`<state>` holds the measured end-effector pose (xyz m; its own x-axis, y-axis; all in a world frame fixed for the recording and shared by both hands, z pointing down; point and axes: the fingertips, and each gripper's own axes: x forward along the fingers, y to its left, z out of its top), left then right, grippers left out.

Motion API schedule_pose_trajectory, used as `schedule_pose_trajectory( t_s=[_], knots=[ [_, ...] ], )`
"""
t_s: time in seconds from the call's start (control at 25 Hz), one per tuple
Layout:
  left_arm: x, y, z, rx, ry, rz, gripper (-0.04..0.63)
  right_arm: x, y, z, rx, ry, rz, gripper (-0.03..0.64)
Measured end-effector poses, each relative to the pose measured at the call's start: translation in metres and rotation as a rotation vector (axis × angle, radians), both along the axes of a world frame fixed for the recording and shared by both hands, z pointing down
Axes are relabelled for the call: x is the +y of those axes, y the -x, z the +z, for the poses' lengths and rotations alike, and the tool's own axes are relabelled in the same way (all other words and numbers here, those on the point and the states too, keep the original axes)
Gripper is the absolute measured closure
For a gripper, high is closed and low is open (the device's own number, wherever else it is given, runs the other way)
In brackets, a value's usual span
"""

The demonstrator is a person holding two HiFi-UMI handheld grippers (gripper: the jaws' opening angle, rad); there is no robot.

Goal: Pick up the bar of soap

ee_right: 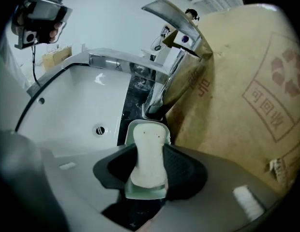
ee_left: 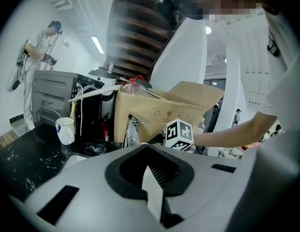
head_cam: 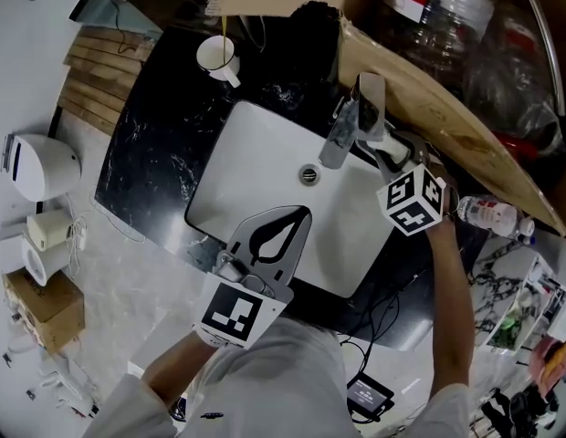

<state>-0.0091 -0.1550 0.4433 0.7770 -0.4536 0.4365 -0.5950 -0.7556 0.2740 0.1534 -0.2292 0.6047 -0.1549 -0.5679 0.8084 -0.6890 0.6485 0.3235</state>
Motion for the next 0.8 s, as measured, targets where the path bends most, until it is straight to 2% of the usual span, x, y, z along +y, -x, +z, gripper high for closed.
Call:
schedule_pose_trajectory(
  t_s=[0.24,0.8],
  knots=[
    [0.01,0.003,-0.008,0.003,-0.019,0.0,0.589,0.006,-0.002,-0.02,-0.014,-0.077,0.044,0.431],
    [0.046,0.012,-0.032,0.004,-0.068,-0.006,0.589,0.052,0.013,-0.087,-0.114,-0.229,0.119,0.434]
  ],
)
